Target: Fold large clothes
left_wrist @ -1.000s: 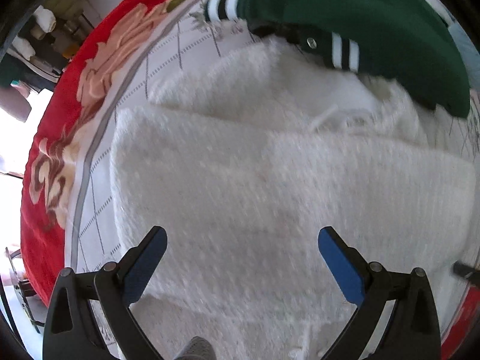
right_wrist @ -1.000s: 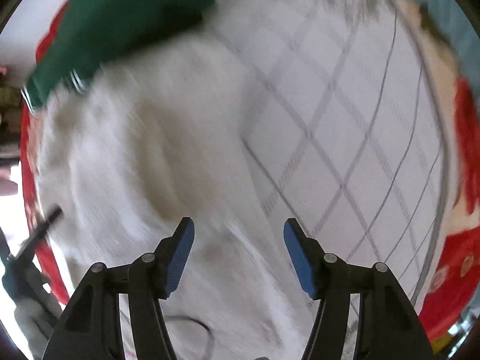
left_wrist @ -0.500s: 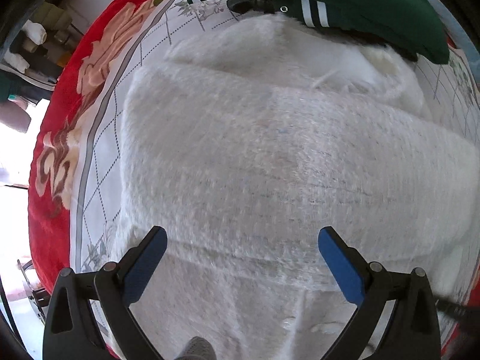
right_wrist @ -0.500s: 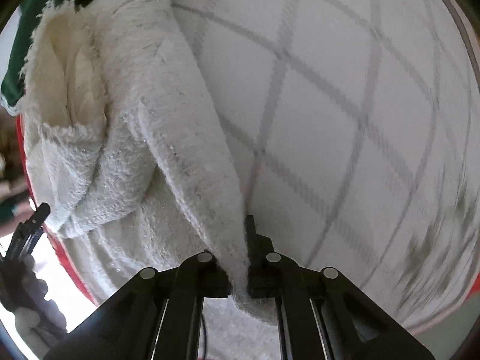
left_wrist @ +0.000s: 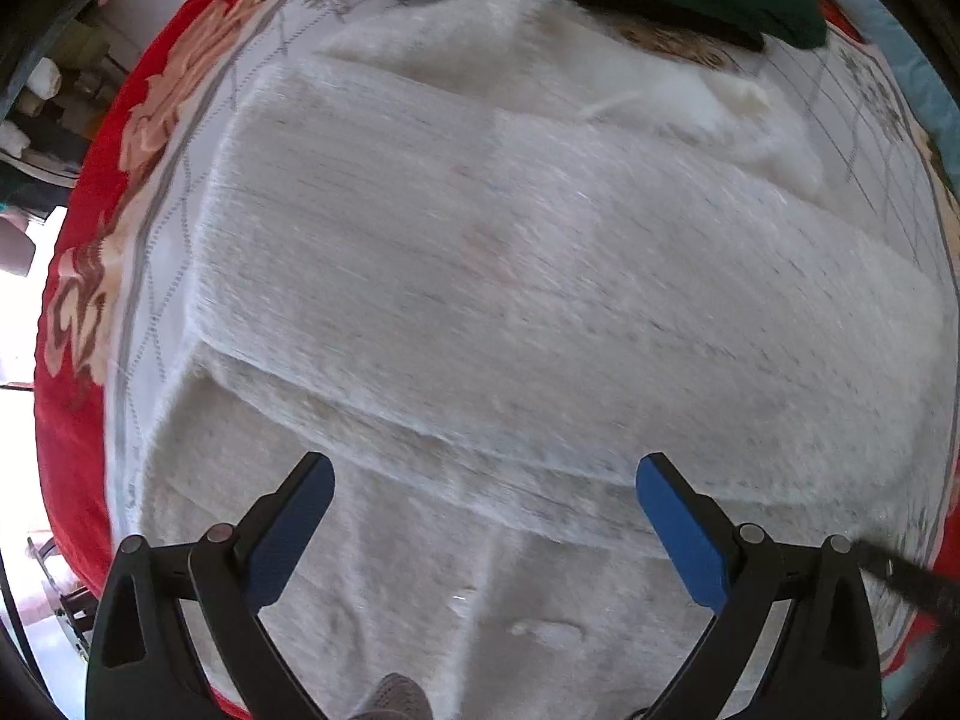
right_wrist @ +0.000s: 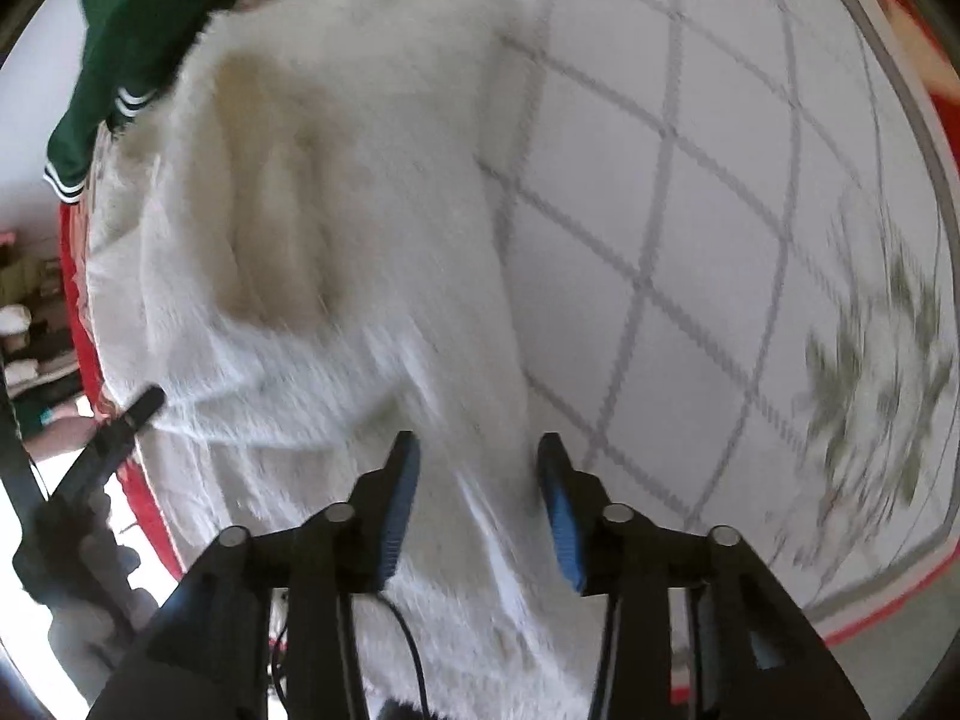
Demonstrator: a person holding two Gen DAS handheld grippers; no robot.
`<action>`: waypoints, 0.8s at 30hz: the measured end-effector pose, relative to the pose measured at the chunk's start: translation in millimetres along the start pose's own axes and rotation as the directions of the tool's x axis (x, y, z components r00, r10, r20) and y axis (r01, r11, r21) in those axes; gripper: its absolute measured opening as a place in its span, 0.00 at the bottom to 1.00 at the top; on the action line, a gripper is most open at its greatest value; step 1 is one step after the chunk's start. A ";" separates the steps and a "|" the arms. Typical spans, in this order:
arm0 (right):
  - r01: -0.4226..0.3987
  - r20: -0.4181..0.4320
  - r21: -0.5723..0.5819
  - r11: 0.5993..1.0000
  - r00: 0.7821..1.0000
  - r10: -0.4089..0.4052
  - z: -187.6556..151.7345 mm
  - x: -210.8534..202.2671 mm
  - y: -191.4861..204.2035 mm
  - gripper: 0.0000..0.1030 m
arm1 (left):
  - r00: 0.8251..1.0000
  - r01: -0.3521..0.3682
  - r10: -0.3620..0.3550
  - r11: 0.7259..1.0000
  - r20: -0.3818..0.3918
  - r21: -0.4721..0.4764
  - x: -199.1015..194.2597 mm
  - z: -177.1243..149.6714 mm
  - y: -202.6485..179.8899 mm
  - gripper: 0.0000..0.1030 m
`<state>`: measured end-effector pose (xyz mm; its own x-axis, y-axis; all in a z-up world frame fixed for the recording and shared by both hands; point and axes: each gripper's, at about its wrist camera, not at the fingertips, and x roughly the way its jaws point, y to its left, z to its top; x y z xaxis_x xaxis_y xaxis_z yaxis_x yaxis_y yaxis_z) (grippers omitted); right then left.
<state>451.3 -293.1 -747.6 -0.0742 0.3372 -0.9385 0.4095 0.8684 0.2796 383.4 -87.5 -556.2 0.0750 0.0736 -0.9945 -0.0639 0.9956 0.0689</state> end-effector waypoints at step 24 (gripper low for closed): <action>-0.043 0.093 0.251 0.967 0.995 0.020 10.0 1.7 -81.3 0.25 | 0.994 0.066 -0.063 0.997 -0.086 0.034 60.4 9.1 -25.0 1.00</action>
<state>427.0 -366.7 -774.0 0.0186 0.3193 -0.9475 0.6274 0.7341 0.2598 398.5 -107.4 -617.3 -0.0066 0.0052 -1.0000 -0.0248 0.9997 0.0054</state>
